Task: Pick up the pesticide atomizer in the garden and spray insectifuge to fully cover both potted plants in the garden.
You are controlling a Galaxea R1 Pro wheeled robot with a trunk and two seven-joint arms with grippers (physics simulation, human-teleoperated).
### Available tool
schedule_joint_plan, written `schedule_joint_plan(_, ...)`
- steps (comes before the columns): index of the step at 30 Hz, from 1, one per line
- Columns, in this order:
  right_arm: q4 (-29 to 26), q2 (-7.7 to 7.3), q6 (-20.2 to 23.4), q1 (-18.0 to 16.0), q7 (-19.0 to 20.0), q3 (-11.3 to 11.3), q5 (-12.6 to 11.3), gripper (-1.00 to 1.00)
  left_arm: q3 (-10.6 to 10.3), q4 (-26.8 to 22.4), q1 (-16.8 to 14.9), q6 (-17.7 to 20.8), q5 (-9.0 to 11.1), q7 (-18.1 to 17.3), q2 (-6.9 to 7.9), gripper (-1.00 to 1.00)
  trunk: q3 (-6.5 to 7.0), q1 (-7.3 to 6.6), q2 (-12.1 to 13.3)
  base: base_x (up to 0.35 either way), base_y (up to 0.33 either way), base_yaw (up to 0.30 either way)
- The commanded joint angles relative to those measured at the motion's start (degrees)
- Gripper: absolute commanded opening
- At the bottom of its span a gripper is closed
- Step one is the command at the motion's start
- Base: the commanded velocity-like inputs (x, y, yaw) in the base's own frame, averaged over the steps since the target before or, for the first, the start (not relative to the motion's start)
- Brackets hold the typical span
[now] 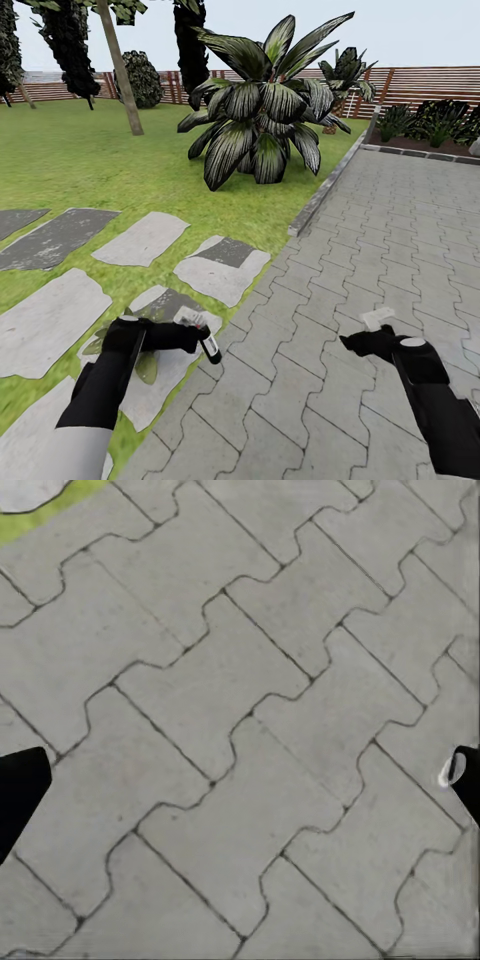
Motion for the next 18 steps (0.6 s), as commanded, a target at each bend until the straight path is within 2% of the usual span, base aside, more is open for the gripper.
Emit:
schedule_joint_plan(1,0.0,0.87,0.1,0.0,-1.6,0.0,0.6,1.0,0.4,-0.3,0.1,0.8,-0.5,-0.6,-0.03,-1.0,-0.05,-0.01,0.0,0.0,0.0,0.0)
schedule_joint_plan(2,0.2,2.41,0.0,0.0,-4.8,0.0,0.4,1.0,1.2,-0.9,0.7,1.7,-0.5,-0.5,0.09,-1.0,-0.05,-0.01,0.0,0.0,0.0,0.0)
schedule_joint_plan(4,0.4,4.28,0.1,0.1,-7.6,-0.1,0.1,1.0,2.7,-2.6,1.5,2.8,-0.8,-0.4,0.67,-1.0,-0.05,-0.01,0.0,0.0,0.0,0.0)
schedule_joint_plan(5,0.5,5.33,0.1,0.1,-9.1,-0.3,0.0,1.0,4.3,-4.0,2.0,4.1,-1.9,-0.3,1.28,-1.0,-0.05,-0.01,0.0,0.0,0.0,0.0)
schedule_joint_plan(6,0.4,5.87,0.1,0.2,-9.7,-0.6,-0.1,1.0,6.0,-4.8,2.2,5.2,-3.9,-0.2,1.61,-1.0,-0.05,-0.01,0.0,0.0,0.0,0.0)
schedule_joint_plan(8,0.4,6.09,0.2,0.2,-10.0,-0.7,-0.1,1.0,7.1,-5.1,2.3,5.6,-5.6,-0.2,1.71,-1.0,-0.05,-0.01,0.0,0.0,0.0,0.0)
schedule_joint_plan(9,0.5,6.28,0.3,0.3,-10.1,-0.8,-0.1,1.0,8.1,-5.2,2.4,5.8,-7.5,-0.1,1.73,-1.0,-0.05,-0.01,0.0,0.0,0.0,0.0)
schedule_joint_plan(12,0.5,6.74,0.3,0.3,-10.3,-0.8,-0.4,1.0,10.2,-5.4,2.4,6.1,-11.2,0.5,1.48,-1.0,-0.05,-0.01,0.0,0.0,0.0,0.0)
schedule_joint_plan(13,0.5,7.28,0.4,0.3,-10.4,-0.8,-0.6,1.0,11.4,-5.5,2.4,6.2,-12.7,1.0,1.38,-1.0,-0.05,-0.01,0.0,0.0,0.0,0.0)
schedule_joint_plan(15,0.5,8.63,0.4,0.3,-10.4,-0.8,-0.7,1.0,13.6,-5.5,2.4,6.4,-14.0,1.4,1.29,-1.0,-0.05,-0.01,0.0,0.0,0.0,0.0)
schedule_joint_plan(18,0.4,9.88,0.5,0.3,-10.4,-0.8,-0.5,1.0,15.8,-5.5,2.4,6.4,-14.8,1.7,1.35,-1.0,-0.05,-0.01,0.0,0.0,0.0,0.0)
